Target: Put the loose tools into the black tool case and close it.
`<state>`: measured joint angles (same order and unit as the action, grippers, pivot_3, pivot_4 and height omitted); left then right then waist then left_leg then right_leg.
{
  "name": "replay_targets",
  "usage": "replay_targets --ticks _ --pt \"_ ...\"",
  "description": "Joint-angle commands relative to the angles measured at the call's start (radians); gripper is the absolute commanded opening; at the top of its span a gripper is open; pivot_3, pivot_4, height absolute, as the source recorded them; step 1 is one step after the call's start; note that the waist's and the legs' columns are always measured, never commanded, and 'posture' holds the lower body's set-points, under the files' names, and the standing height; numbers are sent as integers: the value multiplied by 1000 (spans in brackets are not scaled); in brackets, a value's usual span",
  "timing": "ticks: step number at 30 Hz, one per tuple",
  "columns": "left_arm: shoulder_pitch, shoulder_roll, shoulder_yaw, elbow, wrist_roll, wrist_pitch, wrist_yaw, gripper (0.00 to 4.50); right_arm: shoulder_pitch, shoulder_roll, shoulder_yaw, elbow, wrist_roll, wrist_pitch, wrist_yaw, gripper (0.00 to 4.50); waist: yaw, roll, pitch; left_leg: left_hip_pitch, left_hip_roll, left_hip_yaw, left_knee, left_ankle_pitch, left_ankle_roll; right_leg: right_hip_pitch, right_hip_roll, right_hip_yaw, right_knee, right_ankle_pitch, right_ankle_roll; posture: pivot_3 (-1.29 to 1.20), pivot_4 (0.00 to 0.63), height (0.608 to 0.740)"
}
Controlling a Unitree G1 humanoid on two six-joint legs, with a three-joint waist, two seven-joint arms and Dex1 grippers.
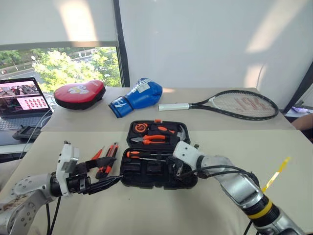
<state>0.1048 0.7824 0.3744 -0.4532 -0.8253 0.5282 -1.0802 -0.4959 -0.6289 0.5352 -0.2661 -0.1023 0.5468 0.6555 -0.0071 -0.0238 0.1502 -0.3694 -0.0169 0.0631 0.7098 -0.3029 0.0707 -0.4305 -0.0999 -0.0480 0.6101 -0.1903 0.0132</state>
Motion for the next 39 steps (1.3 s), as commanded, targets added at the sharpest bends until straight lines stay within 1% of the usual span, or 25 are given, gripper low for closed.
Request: replay_targets --ticks 1,3,4,6,7,9,10,12,13,14,15,17,20,23,24,27,30,31,32,34,35,36,37,39 --pt "15 -2 49 -35 1 -16 43 3805 65 -12 58 118 -48 -95 55 7 2 -1 -2 3 0 -1 0 -2 -1 4 -1 -1 0 -2 -1 0 150 740" --pt "23 -9 69 -30 6 6 106 3805 81 40 -93 71 60 -103 36 7 6 -4 -4 6 1 -2 0 -4 1 7 -6 -1 0 -4 -1 0 150 740" --pt "21 -15 81 -22 9 17 145 3805 92 65 -177 29 125 -92 35 7 9 -6 -4 6 1 -3 0 -6 5 7 -8 -1 0 -3 0 0 150 740" --pt "11 -25 98 -8 24 28 218 3805 106 93 -301 -41 213 -124 43 7 13 -7 -3 5 0 -4 0 -5 3 7 -9 0 -1 -1 4 0 150 740" --pt "0 -33 102 2 52 30 274 3805 113 125 -390 -90 340 -120 73 7 14 -3 0 2 -1 -4 0 -4 0 7 -10 1 0 0 4 0 150 740" --pt "-23 -33 105 22 68 70 357 3805 110 139 -487 -150 468 -72 103 7 17 5 6 -4 -2 -3 0 -3 -3 1 -12 2 1 1 5 0 150 740" --pt "-38 -20 92 31 110 97 417 3805 114 123 -513 -175 509 -66 134 7 18 6 6 -6 -2 -3 0 -1 -2 -1 -11 2 2 2 5 0 150 740" --pt "-82 -2 78 60 110 203 505 3805 130 69 -532 -213 564 -46 202 596 19 6 7 -9 -1 -3 0 -1 -3 -5 -8 1 2 2 5 0 150 740" --pt "-105 6 66 72 124 242 541 3805 142 47 -546 -230 591 -39 224 789 20 6 7 -10 -1 -4 -1 -1 -3 -5 -7 0 2 2 5 0 150 740" --pt "-128 10 56 88 121 275 556 3805 155 24 -557 -246 616 -31 247 1167 21 6 7 -11 -1 -5 -1 -1 -3 -6 -6 -2 2 1 4 0 150 740" --pt "-147 19 38 97 130 303 569 3805 169 -1 -572 -262 642 -21 266 1413 20 6 7 -12 -1 -5 -1 -1 -3 -7 -5 -4 2 1 4 0 150 740" --pt "-172 61 -31 119 172 368 579 3805 212 -68 -628 -299 702 -2 320 2118 21 7 7 -15 -2 -5 -1 -1 -3 -8 -5 -4 1 1 4 0 150 740" --pt "-221 84 -80 165 209 421 599 3805 240 -132 -701 -327 783 28 344 3155 18 7 8 -16 -4 -3 -1 -2 -1 -8 -7 -4 0 1 5 0 150 740" --pt "-262 93 -140 222 257 431 591 3805 275 -188 -770 -363 853 57 359 4194 17 5 9 -15 -3 -3 0 -2 -1 -8 -8 -3 0 1 5 0 150 740" --pt "-272 93 -155 239 270 432 590 3805 283 -199 -787 -372 873 65 358 4406 19 5 10 -15 -2 -3 0 -2 -1 -8 -9 -4 0 1 5 0 150 740" --pt "-291 85 -193 281 302 426 573 3092 306 -214 -805 -397 894 66 335 4500 20 5 10 -15 -1 -4 -1 -1 -2 -9 -11 -4 1 1 5 0 150 740" --pt "-295 85 -216 309 344 381 545 1939 338 -220 -818 -429 905 70 304 4500 21 5 10 -15 -1 -4 -1 -1 -2 -8 -13 -1 1 1 5 0 150 740" --pt "-298 83 -217 315 348 373 536 1672 344 -220 -820 -435 906 69 295 4500 21 5 10 -15 -2 -4 -1 -1 -2 -8 -13 0 1 1 5 0 150 740" --pt "-297 88 -218 320 356 347 513 1188 351 -218 -826 -442 909 70 281 4500 21 5 10 -15 -2 -4 -1 -1 -2 -8 -14 1 1 1 5 0 150 740" --pt "-297 90 -207 325 359 293 467 467 363 -217 -834 -453 917 69 259 4500 22 5 10 -15 -2 -4 -1 -1 -2 -9 -14 2 1 1 5 0 150 740" --pt "-298 86 -197 327 357 268 445 435 368 -217 -835 -457 920 69 251 4500 23 4 10 -15 -2 -4 -1 -1 -2 -9 -15 2 1 1 5 0 150 740" --pt "-333 67 -140 297 274 229 361 435 387 -214 -846 -470 918 62 241 4500 23 4 10 -16 -2 -4 -1 -1 -2 -9 -15 2 1 1 5 0 150 740" --pt "-367 65 -111 273 214 208 287 435 405 -211 -857 -481 917 56 232 4500 29 3 11 -16 -2 -4 -1 -1 -2 -9 -15 2 1 1 5 0 150 740" --pt "-436 97 -142 242 171 183 152 435 436 -203 -888 -503 930 52 207 4500 36 0 12 -19 -1 -5 1 -1 -3 -12 -15 0 1 1 4 0 150 740"
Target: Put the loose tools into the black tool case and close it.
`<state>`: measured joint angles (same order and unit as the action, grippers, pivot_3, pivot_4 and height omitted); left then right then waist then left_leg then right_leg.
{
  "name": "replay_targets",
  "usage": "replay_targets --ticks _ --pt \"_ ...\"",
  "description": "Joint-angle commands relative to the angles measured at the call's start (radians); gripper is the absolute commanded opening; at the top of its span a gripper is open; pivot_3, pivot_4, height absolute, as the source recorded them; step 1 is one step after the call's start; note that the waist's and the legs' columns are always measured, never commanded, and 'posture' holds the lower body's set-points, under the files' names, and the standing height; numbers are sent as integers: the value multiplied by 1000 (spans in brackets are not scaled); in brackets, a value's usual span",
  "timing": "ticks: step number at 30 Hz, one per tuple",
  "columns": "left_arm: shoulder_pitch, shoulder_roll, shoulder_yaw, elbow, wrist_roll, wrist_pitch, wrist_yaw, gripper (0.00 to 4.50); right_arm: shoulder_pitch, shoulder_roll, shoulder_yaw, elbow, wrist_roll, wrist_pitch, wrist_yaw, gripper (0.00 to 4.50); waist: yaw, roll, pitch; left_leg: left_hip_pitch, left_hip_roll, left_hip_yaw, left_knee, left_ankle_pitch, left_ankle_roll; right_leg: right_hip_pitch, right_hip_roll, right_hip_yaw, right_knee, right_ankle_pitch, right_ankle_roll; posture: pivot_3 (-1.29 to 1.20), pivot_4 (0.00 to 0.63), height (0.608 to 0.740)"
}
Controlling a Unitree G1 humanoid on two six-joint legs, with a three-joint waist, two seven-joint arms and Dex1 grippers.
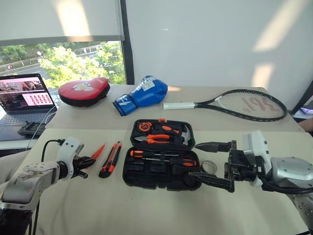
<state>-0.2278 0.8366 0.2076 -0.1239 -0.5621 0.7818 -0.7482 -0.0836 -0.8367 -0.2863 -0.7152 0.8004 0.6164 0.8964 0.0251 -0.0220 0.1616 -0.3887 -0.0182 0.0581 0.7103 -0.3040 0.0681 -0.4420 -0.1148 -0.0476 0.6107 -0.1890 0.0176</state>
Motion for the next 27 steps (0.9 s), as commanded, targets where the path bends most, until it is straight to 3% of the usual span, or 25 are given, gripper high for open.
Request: replay_targets --ticks 1,8,12,17,27 --pt "-130 55 -12 -87 -89 -64 -219 435 36 5 -79 -61 35 -16 -42 4500 7 -2 1 -2 0 -1 1 0 0 -1 0 -1 0 0 0 0 150 740" --pt "-343 16 -408 -94 101 -171 -428 435 234 -2 -230 -149 66 -6 -55 4500 14 0 0 1 -3 3 2 0 1 4 7 -5 0 0 0 0 150 740" --pt "-433 -41 -538 6 222 -214 -451 435 311 -3 -290 -169 71 -10 -62 4500 12 -1 1 0 -4 3 5 1 4 5 10 -4 0 0 1 0 150 740" --pt "-484 -80 -634 110 350 -319 -486 435 388 8 -343 -212 82 -12 -90 4500 9 -1 1 2 -2 4 5 -3 14 6 12 -1 1 0 2 0 150 740" --pt "-537 -115 -663 293 488 -482 -545 435 478 17 -384 -270 98 -24 -131 4500 12 -1 1 2 -2 4 9 -4 16 6 12 -1 1 1 3 0 150 740"
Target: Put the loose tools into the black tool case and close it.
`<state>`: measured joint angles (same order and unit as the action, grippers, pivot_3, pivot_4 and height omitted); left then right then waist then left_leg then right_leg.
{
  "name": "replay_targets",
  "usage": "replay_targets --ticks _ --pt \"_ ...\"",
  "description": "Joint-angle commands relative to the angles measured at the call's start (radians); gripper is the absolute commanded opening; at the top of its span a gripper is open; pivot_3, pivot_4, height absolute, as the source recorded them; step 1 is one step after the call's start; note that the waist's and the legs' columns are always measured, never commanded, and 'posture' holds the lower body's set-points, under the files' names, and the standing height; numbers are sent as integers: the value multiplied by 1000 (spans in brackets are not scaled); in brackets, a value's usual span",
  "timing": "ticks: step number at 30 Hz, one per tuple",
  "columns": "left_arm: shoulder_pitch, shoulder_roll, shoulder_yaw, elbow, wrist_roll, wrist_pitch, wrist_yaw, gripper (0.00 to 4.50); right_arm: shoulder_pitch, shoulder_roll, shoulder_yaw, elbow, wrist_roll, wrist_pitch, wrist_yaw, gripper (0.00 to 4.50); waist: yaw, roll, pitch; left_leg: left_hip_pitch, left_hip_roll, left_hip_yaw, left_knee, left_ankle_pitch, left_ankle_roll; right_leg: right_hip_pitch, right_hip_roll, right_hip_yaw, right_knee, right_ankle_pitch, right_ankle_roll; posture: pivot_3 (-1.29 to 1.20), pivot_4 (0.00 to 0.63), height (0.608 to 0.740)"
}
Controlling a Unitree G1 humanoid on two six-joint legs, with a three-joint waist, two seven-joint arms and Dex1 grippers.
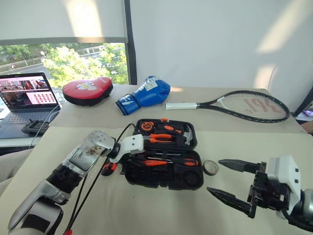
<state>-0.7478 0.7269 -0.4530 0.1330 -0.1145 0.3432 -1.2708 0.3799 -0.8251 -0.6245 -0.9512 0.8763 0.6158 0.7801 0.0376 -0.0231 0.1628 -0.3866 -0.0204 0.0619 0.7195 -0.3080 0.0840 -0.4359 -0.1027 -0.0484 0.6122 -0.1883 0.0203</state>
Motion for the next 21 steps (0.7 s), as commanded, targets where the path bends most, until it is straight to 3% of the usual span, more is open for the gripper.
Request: replay_targets --ticks 1,14,21 --pt "-21 -5 -1 47 46 -52 -28 435 21 6 -49 -37 23 -24 -16 4500 0 0 0 0 0 0 1 0 0 0 0 0 0 0 0 0 150 740" --pt "-36 -14 0 156 102 -213 -103 435 42 -3 -52 -25 17 -38 -14 4500 -3 0 0 1 0 0 3 -1 1 1 0 1 1 1 2 0 150 740" --pt "-26 -16 -1 139 117 -177 -111 435 71 3 -64 -36 14 -42 -12 4500 -3 0 0 2 1 0 4 -1 1 3 0 1 1 1 2 0 150 740"
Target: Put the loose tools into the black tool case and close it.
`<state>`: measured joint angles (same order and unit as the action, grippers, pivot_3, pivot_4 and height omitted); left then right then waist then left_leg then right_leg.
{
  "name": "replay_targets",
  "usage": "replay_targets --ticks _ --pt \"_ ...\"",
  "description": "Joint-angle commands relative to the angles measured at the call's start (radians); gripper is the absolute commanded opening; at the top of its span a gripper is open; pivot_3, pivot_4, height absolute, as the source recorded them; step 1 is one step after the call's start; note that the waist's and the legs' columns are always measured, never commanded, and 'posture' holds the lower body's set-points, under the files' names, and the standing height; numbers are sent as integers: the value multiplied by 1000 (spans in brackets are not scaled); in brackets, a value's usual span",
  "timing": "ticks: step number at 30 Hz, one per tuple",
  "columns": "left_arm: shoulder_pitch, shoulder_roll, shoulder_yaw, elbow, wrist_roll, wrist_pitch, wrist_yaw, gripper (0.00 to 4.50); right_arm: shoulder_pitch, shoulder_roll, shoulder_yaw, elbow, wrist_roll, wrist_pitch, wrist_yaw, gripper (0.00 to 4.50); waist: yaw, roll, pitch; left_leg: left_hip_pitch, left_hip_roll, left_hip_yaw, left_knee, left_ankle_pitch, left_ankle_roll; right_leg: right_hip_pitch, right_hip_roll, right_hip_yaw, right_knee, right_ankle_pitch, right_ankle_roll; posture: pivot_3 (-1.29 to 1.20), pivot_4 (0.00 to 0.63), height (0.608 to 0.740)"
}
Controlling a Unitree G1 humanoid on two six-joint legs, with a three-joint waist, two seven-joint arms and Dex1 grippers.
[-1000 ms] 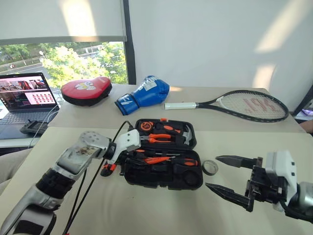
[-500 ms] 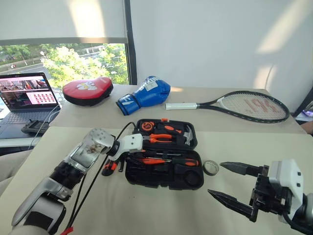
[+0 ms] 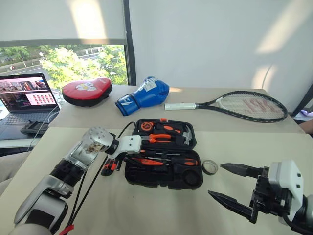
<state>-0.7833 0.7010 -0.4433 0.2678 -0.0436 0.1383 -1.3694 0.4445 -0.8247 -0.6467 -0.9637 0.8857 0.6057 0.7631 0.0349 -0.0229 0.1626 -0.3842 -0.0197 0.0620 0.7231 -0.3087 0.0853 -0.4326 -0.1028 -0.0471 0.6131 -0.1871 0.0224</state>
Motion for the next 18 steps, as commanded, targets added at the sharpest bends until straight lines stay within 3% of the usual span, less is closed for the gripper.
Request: replay_targets --ticks 1,7,9,10,13,14,18 --pt "13 11 -10 -4 45 39 -15 435 11 3 -43 -25 3 -34 6 4500 -1 0 0 0 0 0 0 0 0 0 0 0 0 0 0 0 150 740" --pt "21 4 3 -53 18 125 -34 435 25 1 -41 -24 -3 -45 8 4500 -1 0 0 2 1 0 0 0 0 2 0 0 0 0 0 0 150 740" --pt "22 0 9 -65 16 142 -31 1436 28 0 -41 -22 -6 -49 11 4500 -1 0 0 1 0 0 0 0 0 2 0 0 0 0 0 0 150 740" --pt "21 -3 15 -68 14 146 -25 1478 28 0 -40 -21 -7 -50 12 4500 -1 0 0 1 0 0 0 0 0 2 0 0 0 0 0 0 150 740" --pt "20 -6 28 -76 12 161 -17 2654 32 0 -40 -22 -8 -55 12 4500 1 0 0 1 0 0 0 0 1 1 0 0 0 0 0 0 150 740" --pt "15 -10 52 -75 0 150 -4 2850 32 0 -39 -20 -9 -57 12 4500 1 0 0 1 0 0 1 0 1 1 0 0 0 0 1 0 150 740" --pt "-8 -38 164 -91 -82 233 50 2850 28 1 -25 -12 -21 -66 16 4500 2 0 0 -1 0 0 3 -1 1 1 0 0 0 0 1 0 150 740"
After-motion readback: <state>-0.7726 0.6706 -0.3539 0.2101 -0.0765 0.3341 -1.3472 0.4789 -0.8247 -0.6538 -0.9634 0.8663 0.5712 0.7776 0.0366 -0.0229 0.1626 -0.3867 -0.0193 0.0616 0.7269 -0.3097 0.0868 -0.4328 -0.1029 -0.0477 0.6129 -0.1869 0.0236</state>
